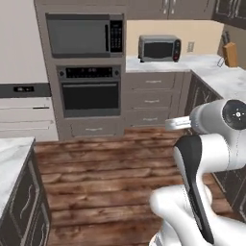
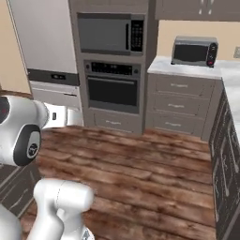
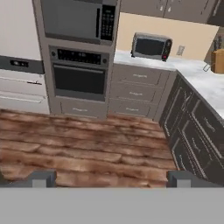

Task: Navigate to the fridge.

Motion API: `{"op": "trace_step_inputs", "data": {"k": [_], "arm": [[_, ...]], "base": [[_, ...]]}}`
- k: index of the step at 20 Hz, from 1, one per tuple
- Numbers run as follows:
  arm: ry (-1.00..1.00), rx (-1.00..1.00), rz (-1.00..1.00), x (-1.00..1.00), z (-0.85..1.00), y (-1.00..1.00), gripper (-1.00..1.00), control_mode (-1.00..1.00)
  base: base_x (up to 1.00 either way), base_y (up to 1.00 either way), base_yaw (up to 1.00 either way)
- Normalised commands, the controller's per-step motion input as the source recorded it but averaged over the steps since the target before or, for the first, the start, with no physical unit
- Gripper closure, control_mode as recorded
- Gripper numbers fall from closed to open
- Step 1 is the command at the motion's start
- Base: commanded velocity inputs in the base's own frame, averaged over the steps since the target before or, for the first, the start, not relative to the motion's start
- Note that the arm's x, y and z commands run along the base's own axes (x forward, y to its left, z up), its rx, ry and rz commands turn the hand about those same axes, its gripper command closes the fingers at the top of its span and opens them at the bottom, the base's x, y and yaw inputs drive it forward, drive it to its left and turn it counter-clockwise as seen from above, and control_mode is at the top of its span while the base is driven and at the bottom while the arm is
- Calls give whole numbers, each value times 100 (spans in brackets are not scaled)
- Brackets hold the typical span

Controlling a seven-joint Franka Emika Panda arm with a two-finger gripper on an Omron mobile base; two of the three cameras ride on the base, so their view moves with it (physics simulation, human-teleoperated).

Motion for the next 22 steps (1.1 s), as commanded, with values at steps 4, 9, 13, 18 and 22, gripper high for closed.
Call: {"op": "trace_step_inputs", "data": {"k": [4, 9, 13, 18, 22], "arm": [[0, 0, 0, 0, 0, 0, -100, 100], [0, 0, 0, 0, 0, 0, -100, 100], [0, 0, 0, 0, 0, 0, -100, 100], [0, 0, 0, 0, 0, 0, -100, 100], [0, 0, 0, 0, 0, 0, -100, 100]], "base": [[100, 2, -16], [100, 18, -11], [100, 53, -16], [100, 81, -18], [100, 50, -15]]}}
